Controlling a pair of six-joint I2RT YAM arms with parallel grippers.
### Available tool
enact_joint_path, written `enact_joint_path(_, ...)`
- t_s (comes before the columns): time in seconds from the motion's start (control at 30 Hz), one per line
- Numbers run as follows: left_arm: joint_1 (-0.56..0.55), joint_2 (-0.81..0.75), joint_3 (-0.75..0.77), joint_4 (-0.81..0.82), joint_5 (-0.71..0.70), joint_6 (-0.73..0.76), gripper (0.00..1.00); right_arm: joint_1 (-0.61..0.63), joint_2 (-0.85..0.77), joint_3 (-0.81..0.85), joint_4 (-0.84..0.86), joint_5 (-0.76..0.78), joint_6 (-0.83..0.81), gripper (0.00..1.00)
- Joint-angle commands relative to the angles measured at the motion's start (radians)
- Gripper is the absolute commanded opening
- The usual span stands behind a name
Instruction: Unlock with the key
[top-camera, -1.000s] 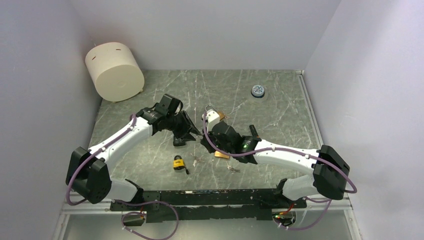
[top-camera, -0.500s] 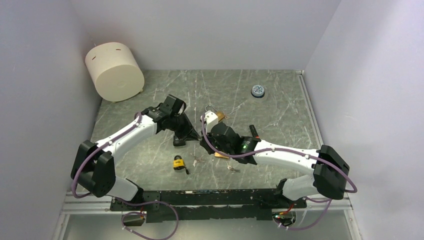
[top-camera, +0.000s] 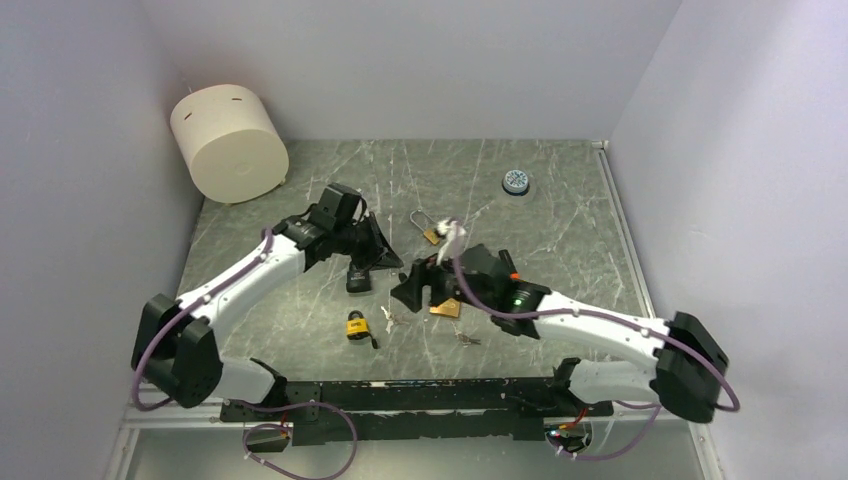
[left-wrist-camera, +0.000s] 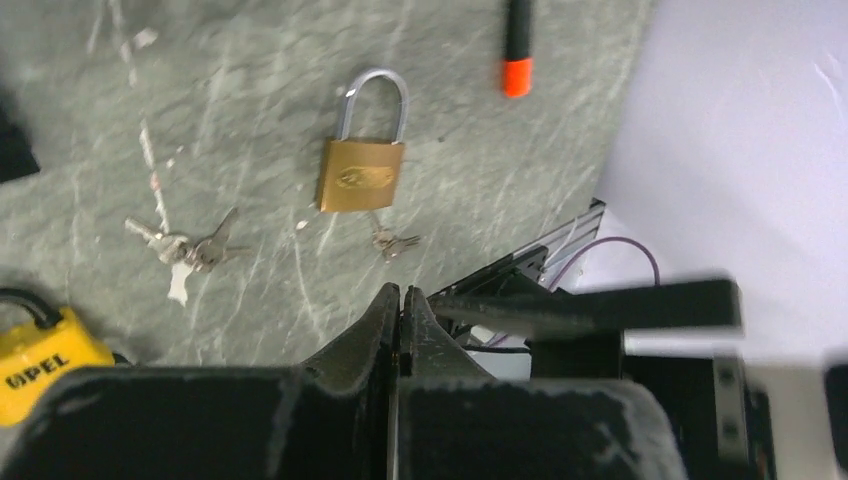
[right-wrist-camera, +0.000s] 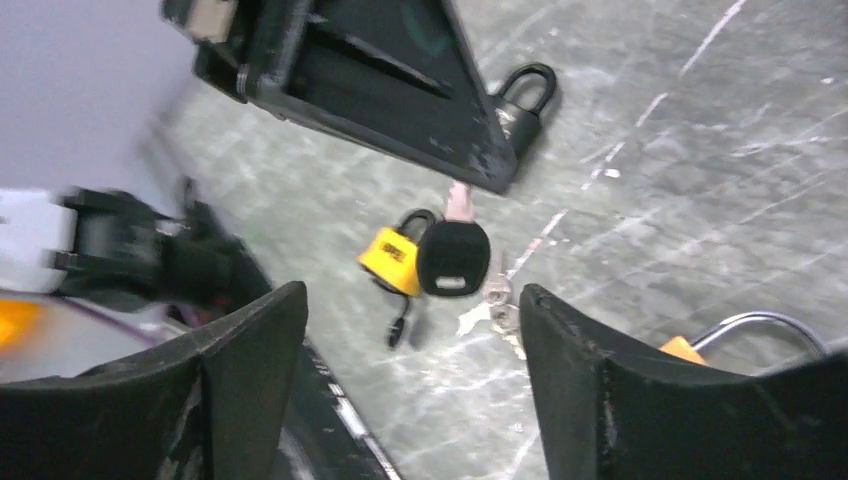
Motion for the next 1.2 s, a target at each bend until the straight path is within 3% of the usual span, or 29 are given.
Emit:
enact_joint_path(0.0,-0.001,-0.134,-0.01,0.147,0.045,0.172,0.03,-0.109,-0.133,-0.141,0.351,-0.249,0.287,0.82)
enact_joint_path(0.23,-0.002,-0.245,-0.025,0.302,0.219,0.248,0.02,-0.17,-0.226,-0.26,0.629,-0.336,0.549,0.83)
enact_joint_path(0.4,-0.001,-0.299,-0.046,0.433,0.334,0.205,0.03,-0.177,-0.224,-0.264,0.775,-0.397,0.606,0.59)
enact_joint_path(0.6,-0.001,-0.329,-0.057,0.484,0.359,0.173,0.03,-0.177,-0.15,-0.291,1.019,-0.448,0.686,0.4)
enact_joint_path(0.73,-0.001,-0.329,-0.067,0.505,0.366,0.16,0.03,-0.177,-0.11,-0.289,1.089,-0.453,0.714,0.27)
enact_joint_path(1.07,-0.001,-0.327,-0.092,0.527,0.373,0.128,0.02,-0.181,-0.103,-0.311,1.138,-0.404,0.704,0.23)
enact_joint_path(1.17,-0.001,-0.327,-0.099,0.554,0.373,0.118,0.02,-0.183,-0.102,-0.321,1.139,-0.397,0.705,0.11)
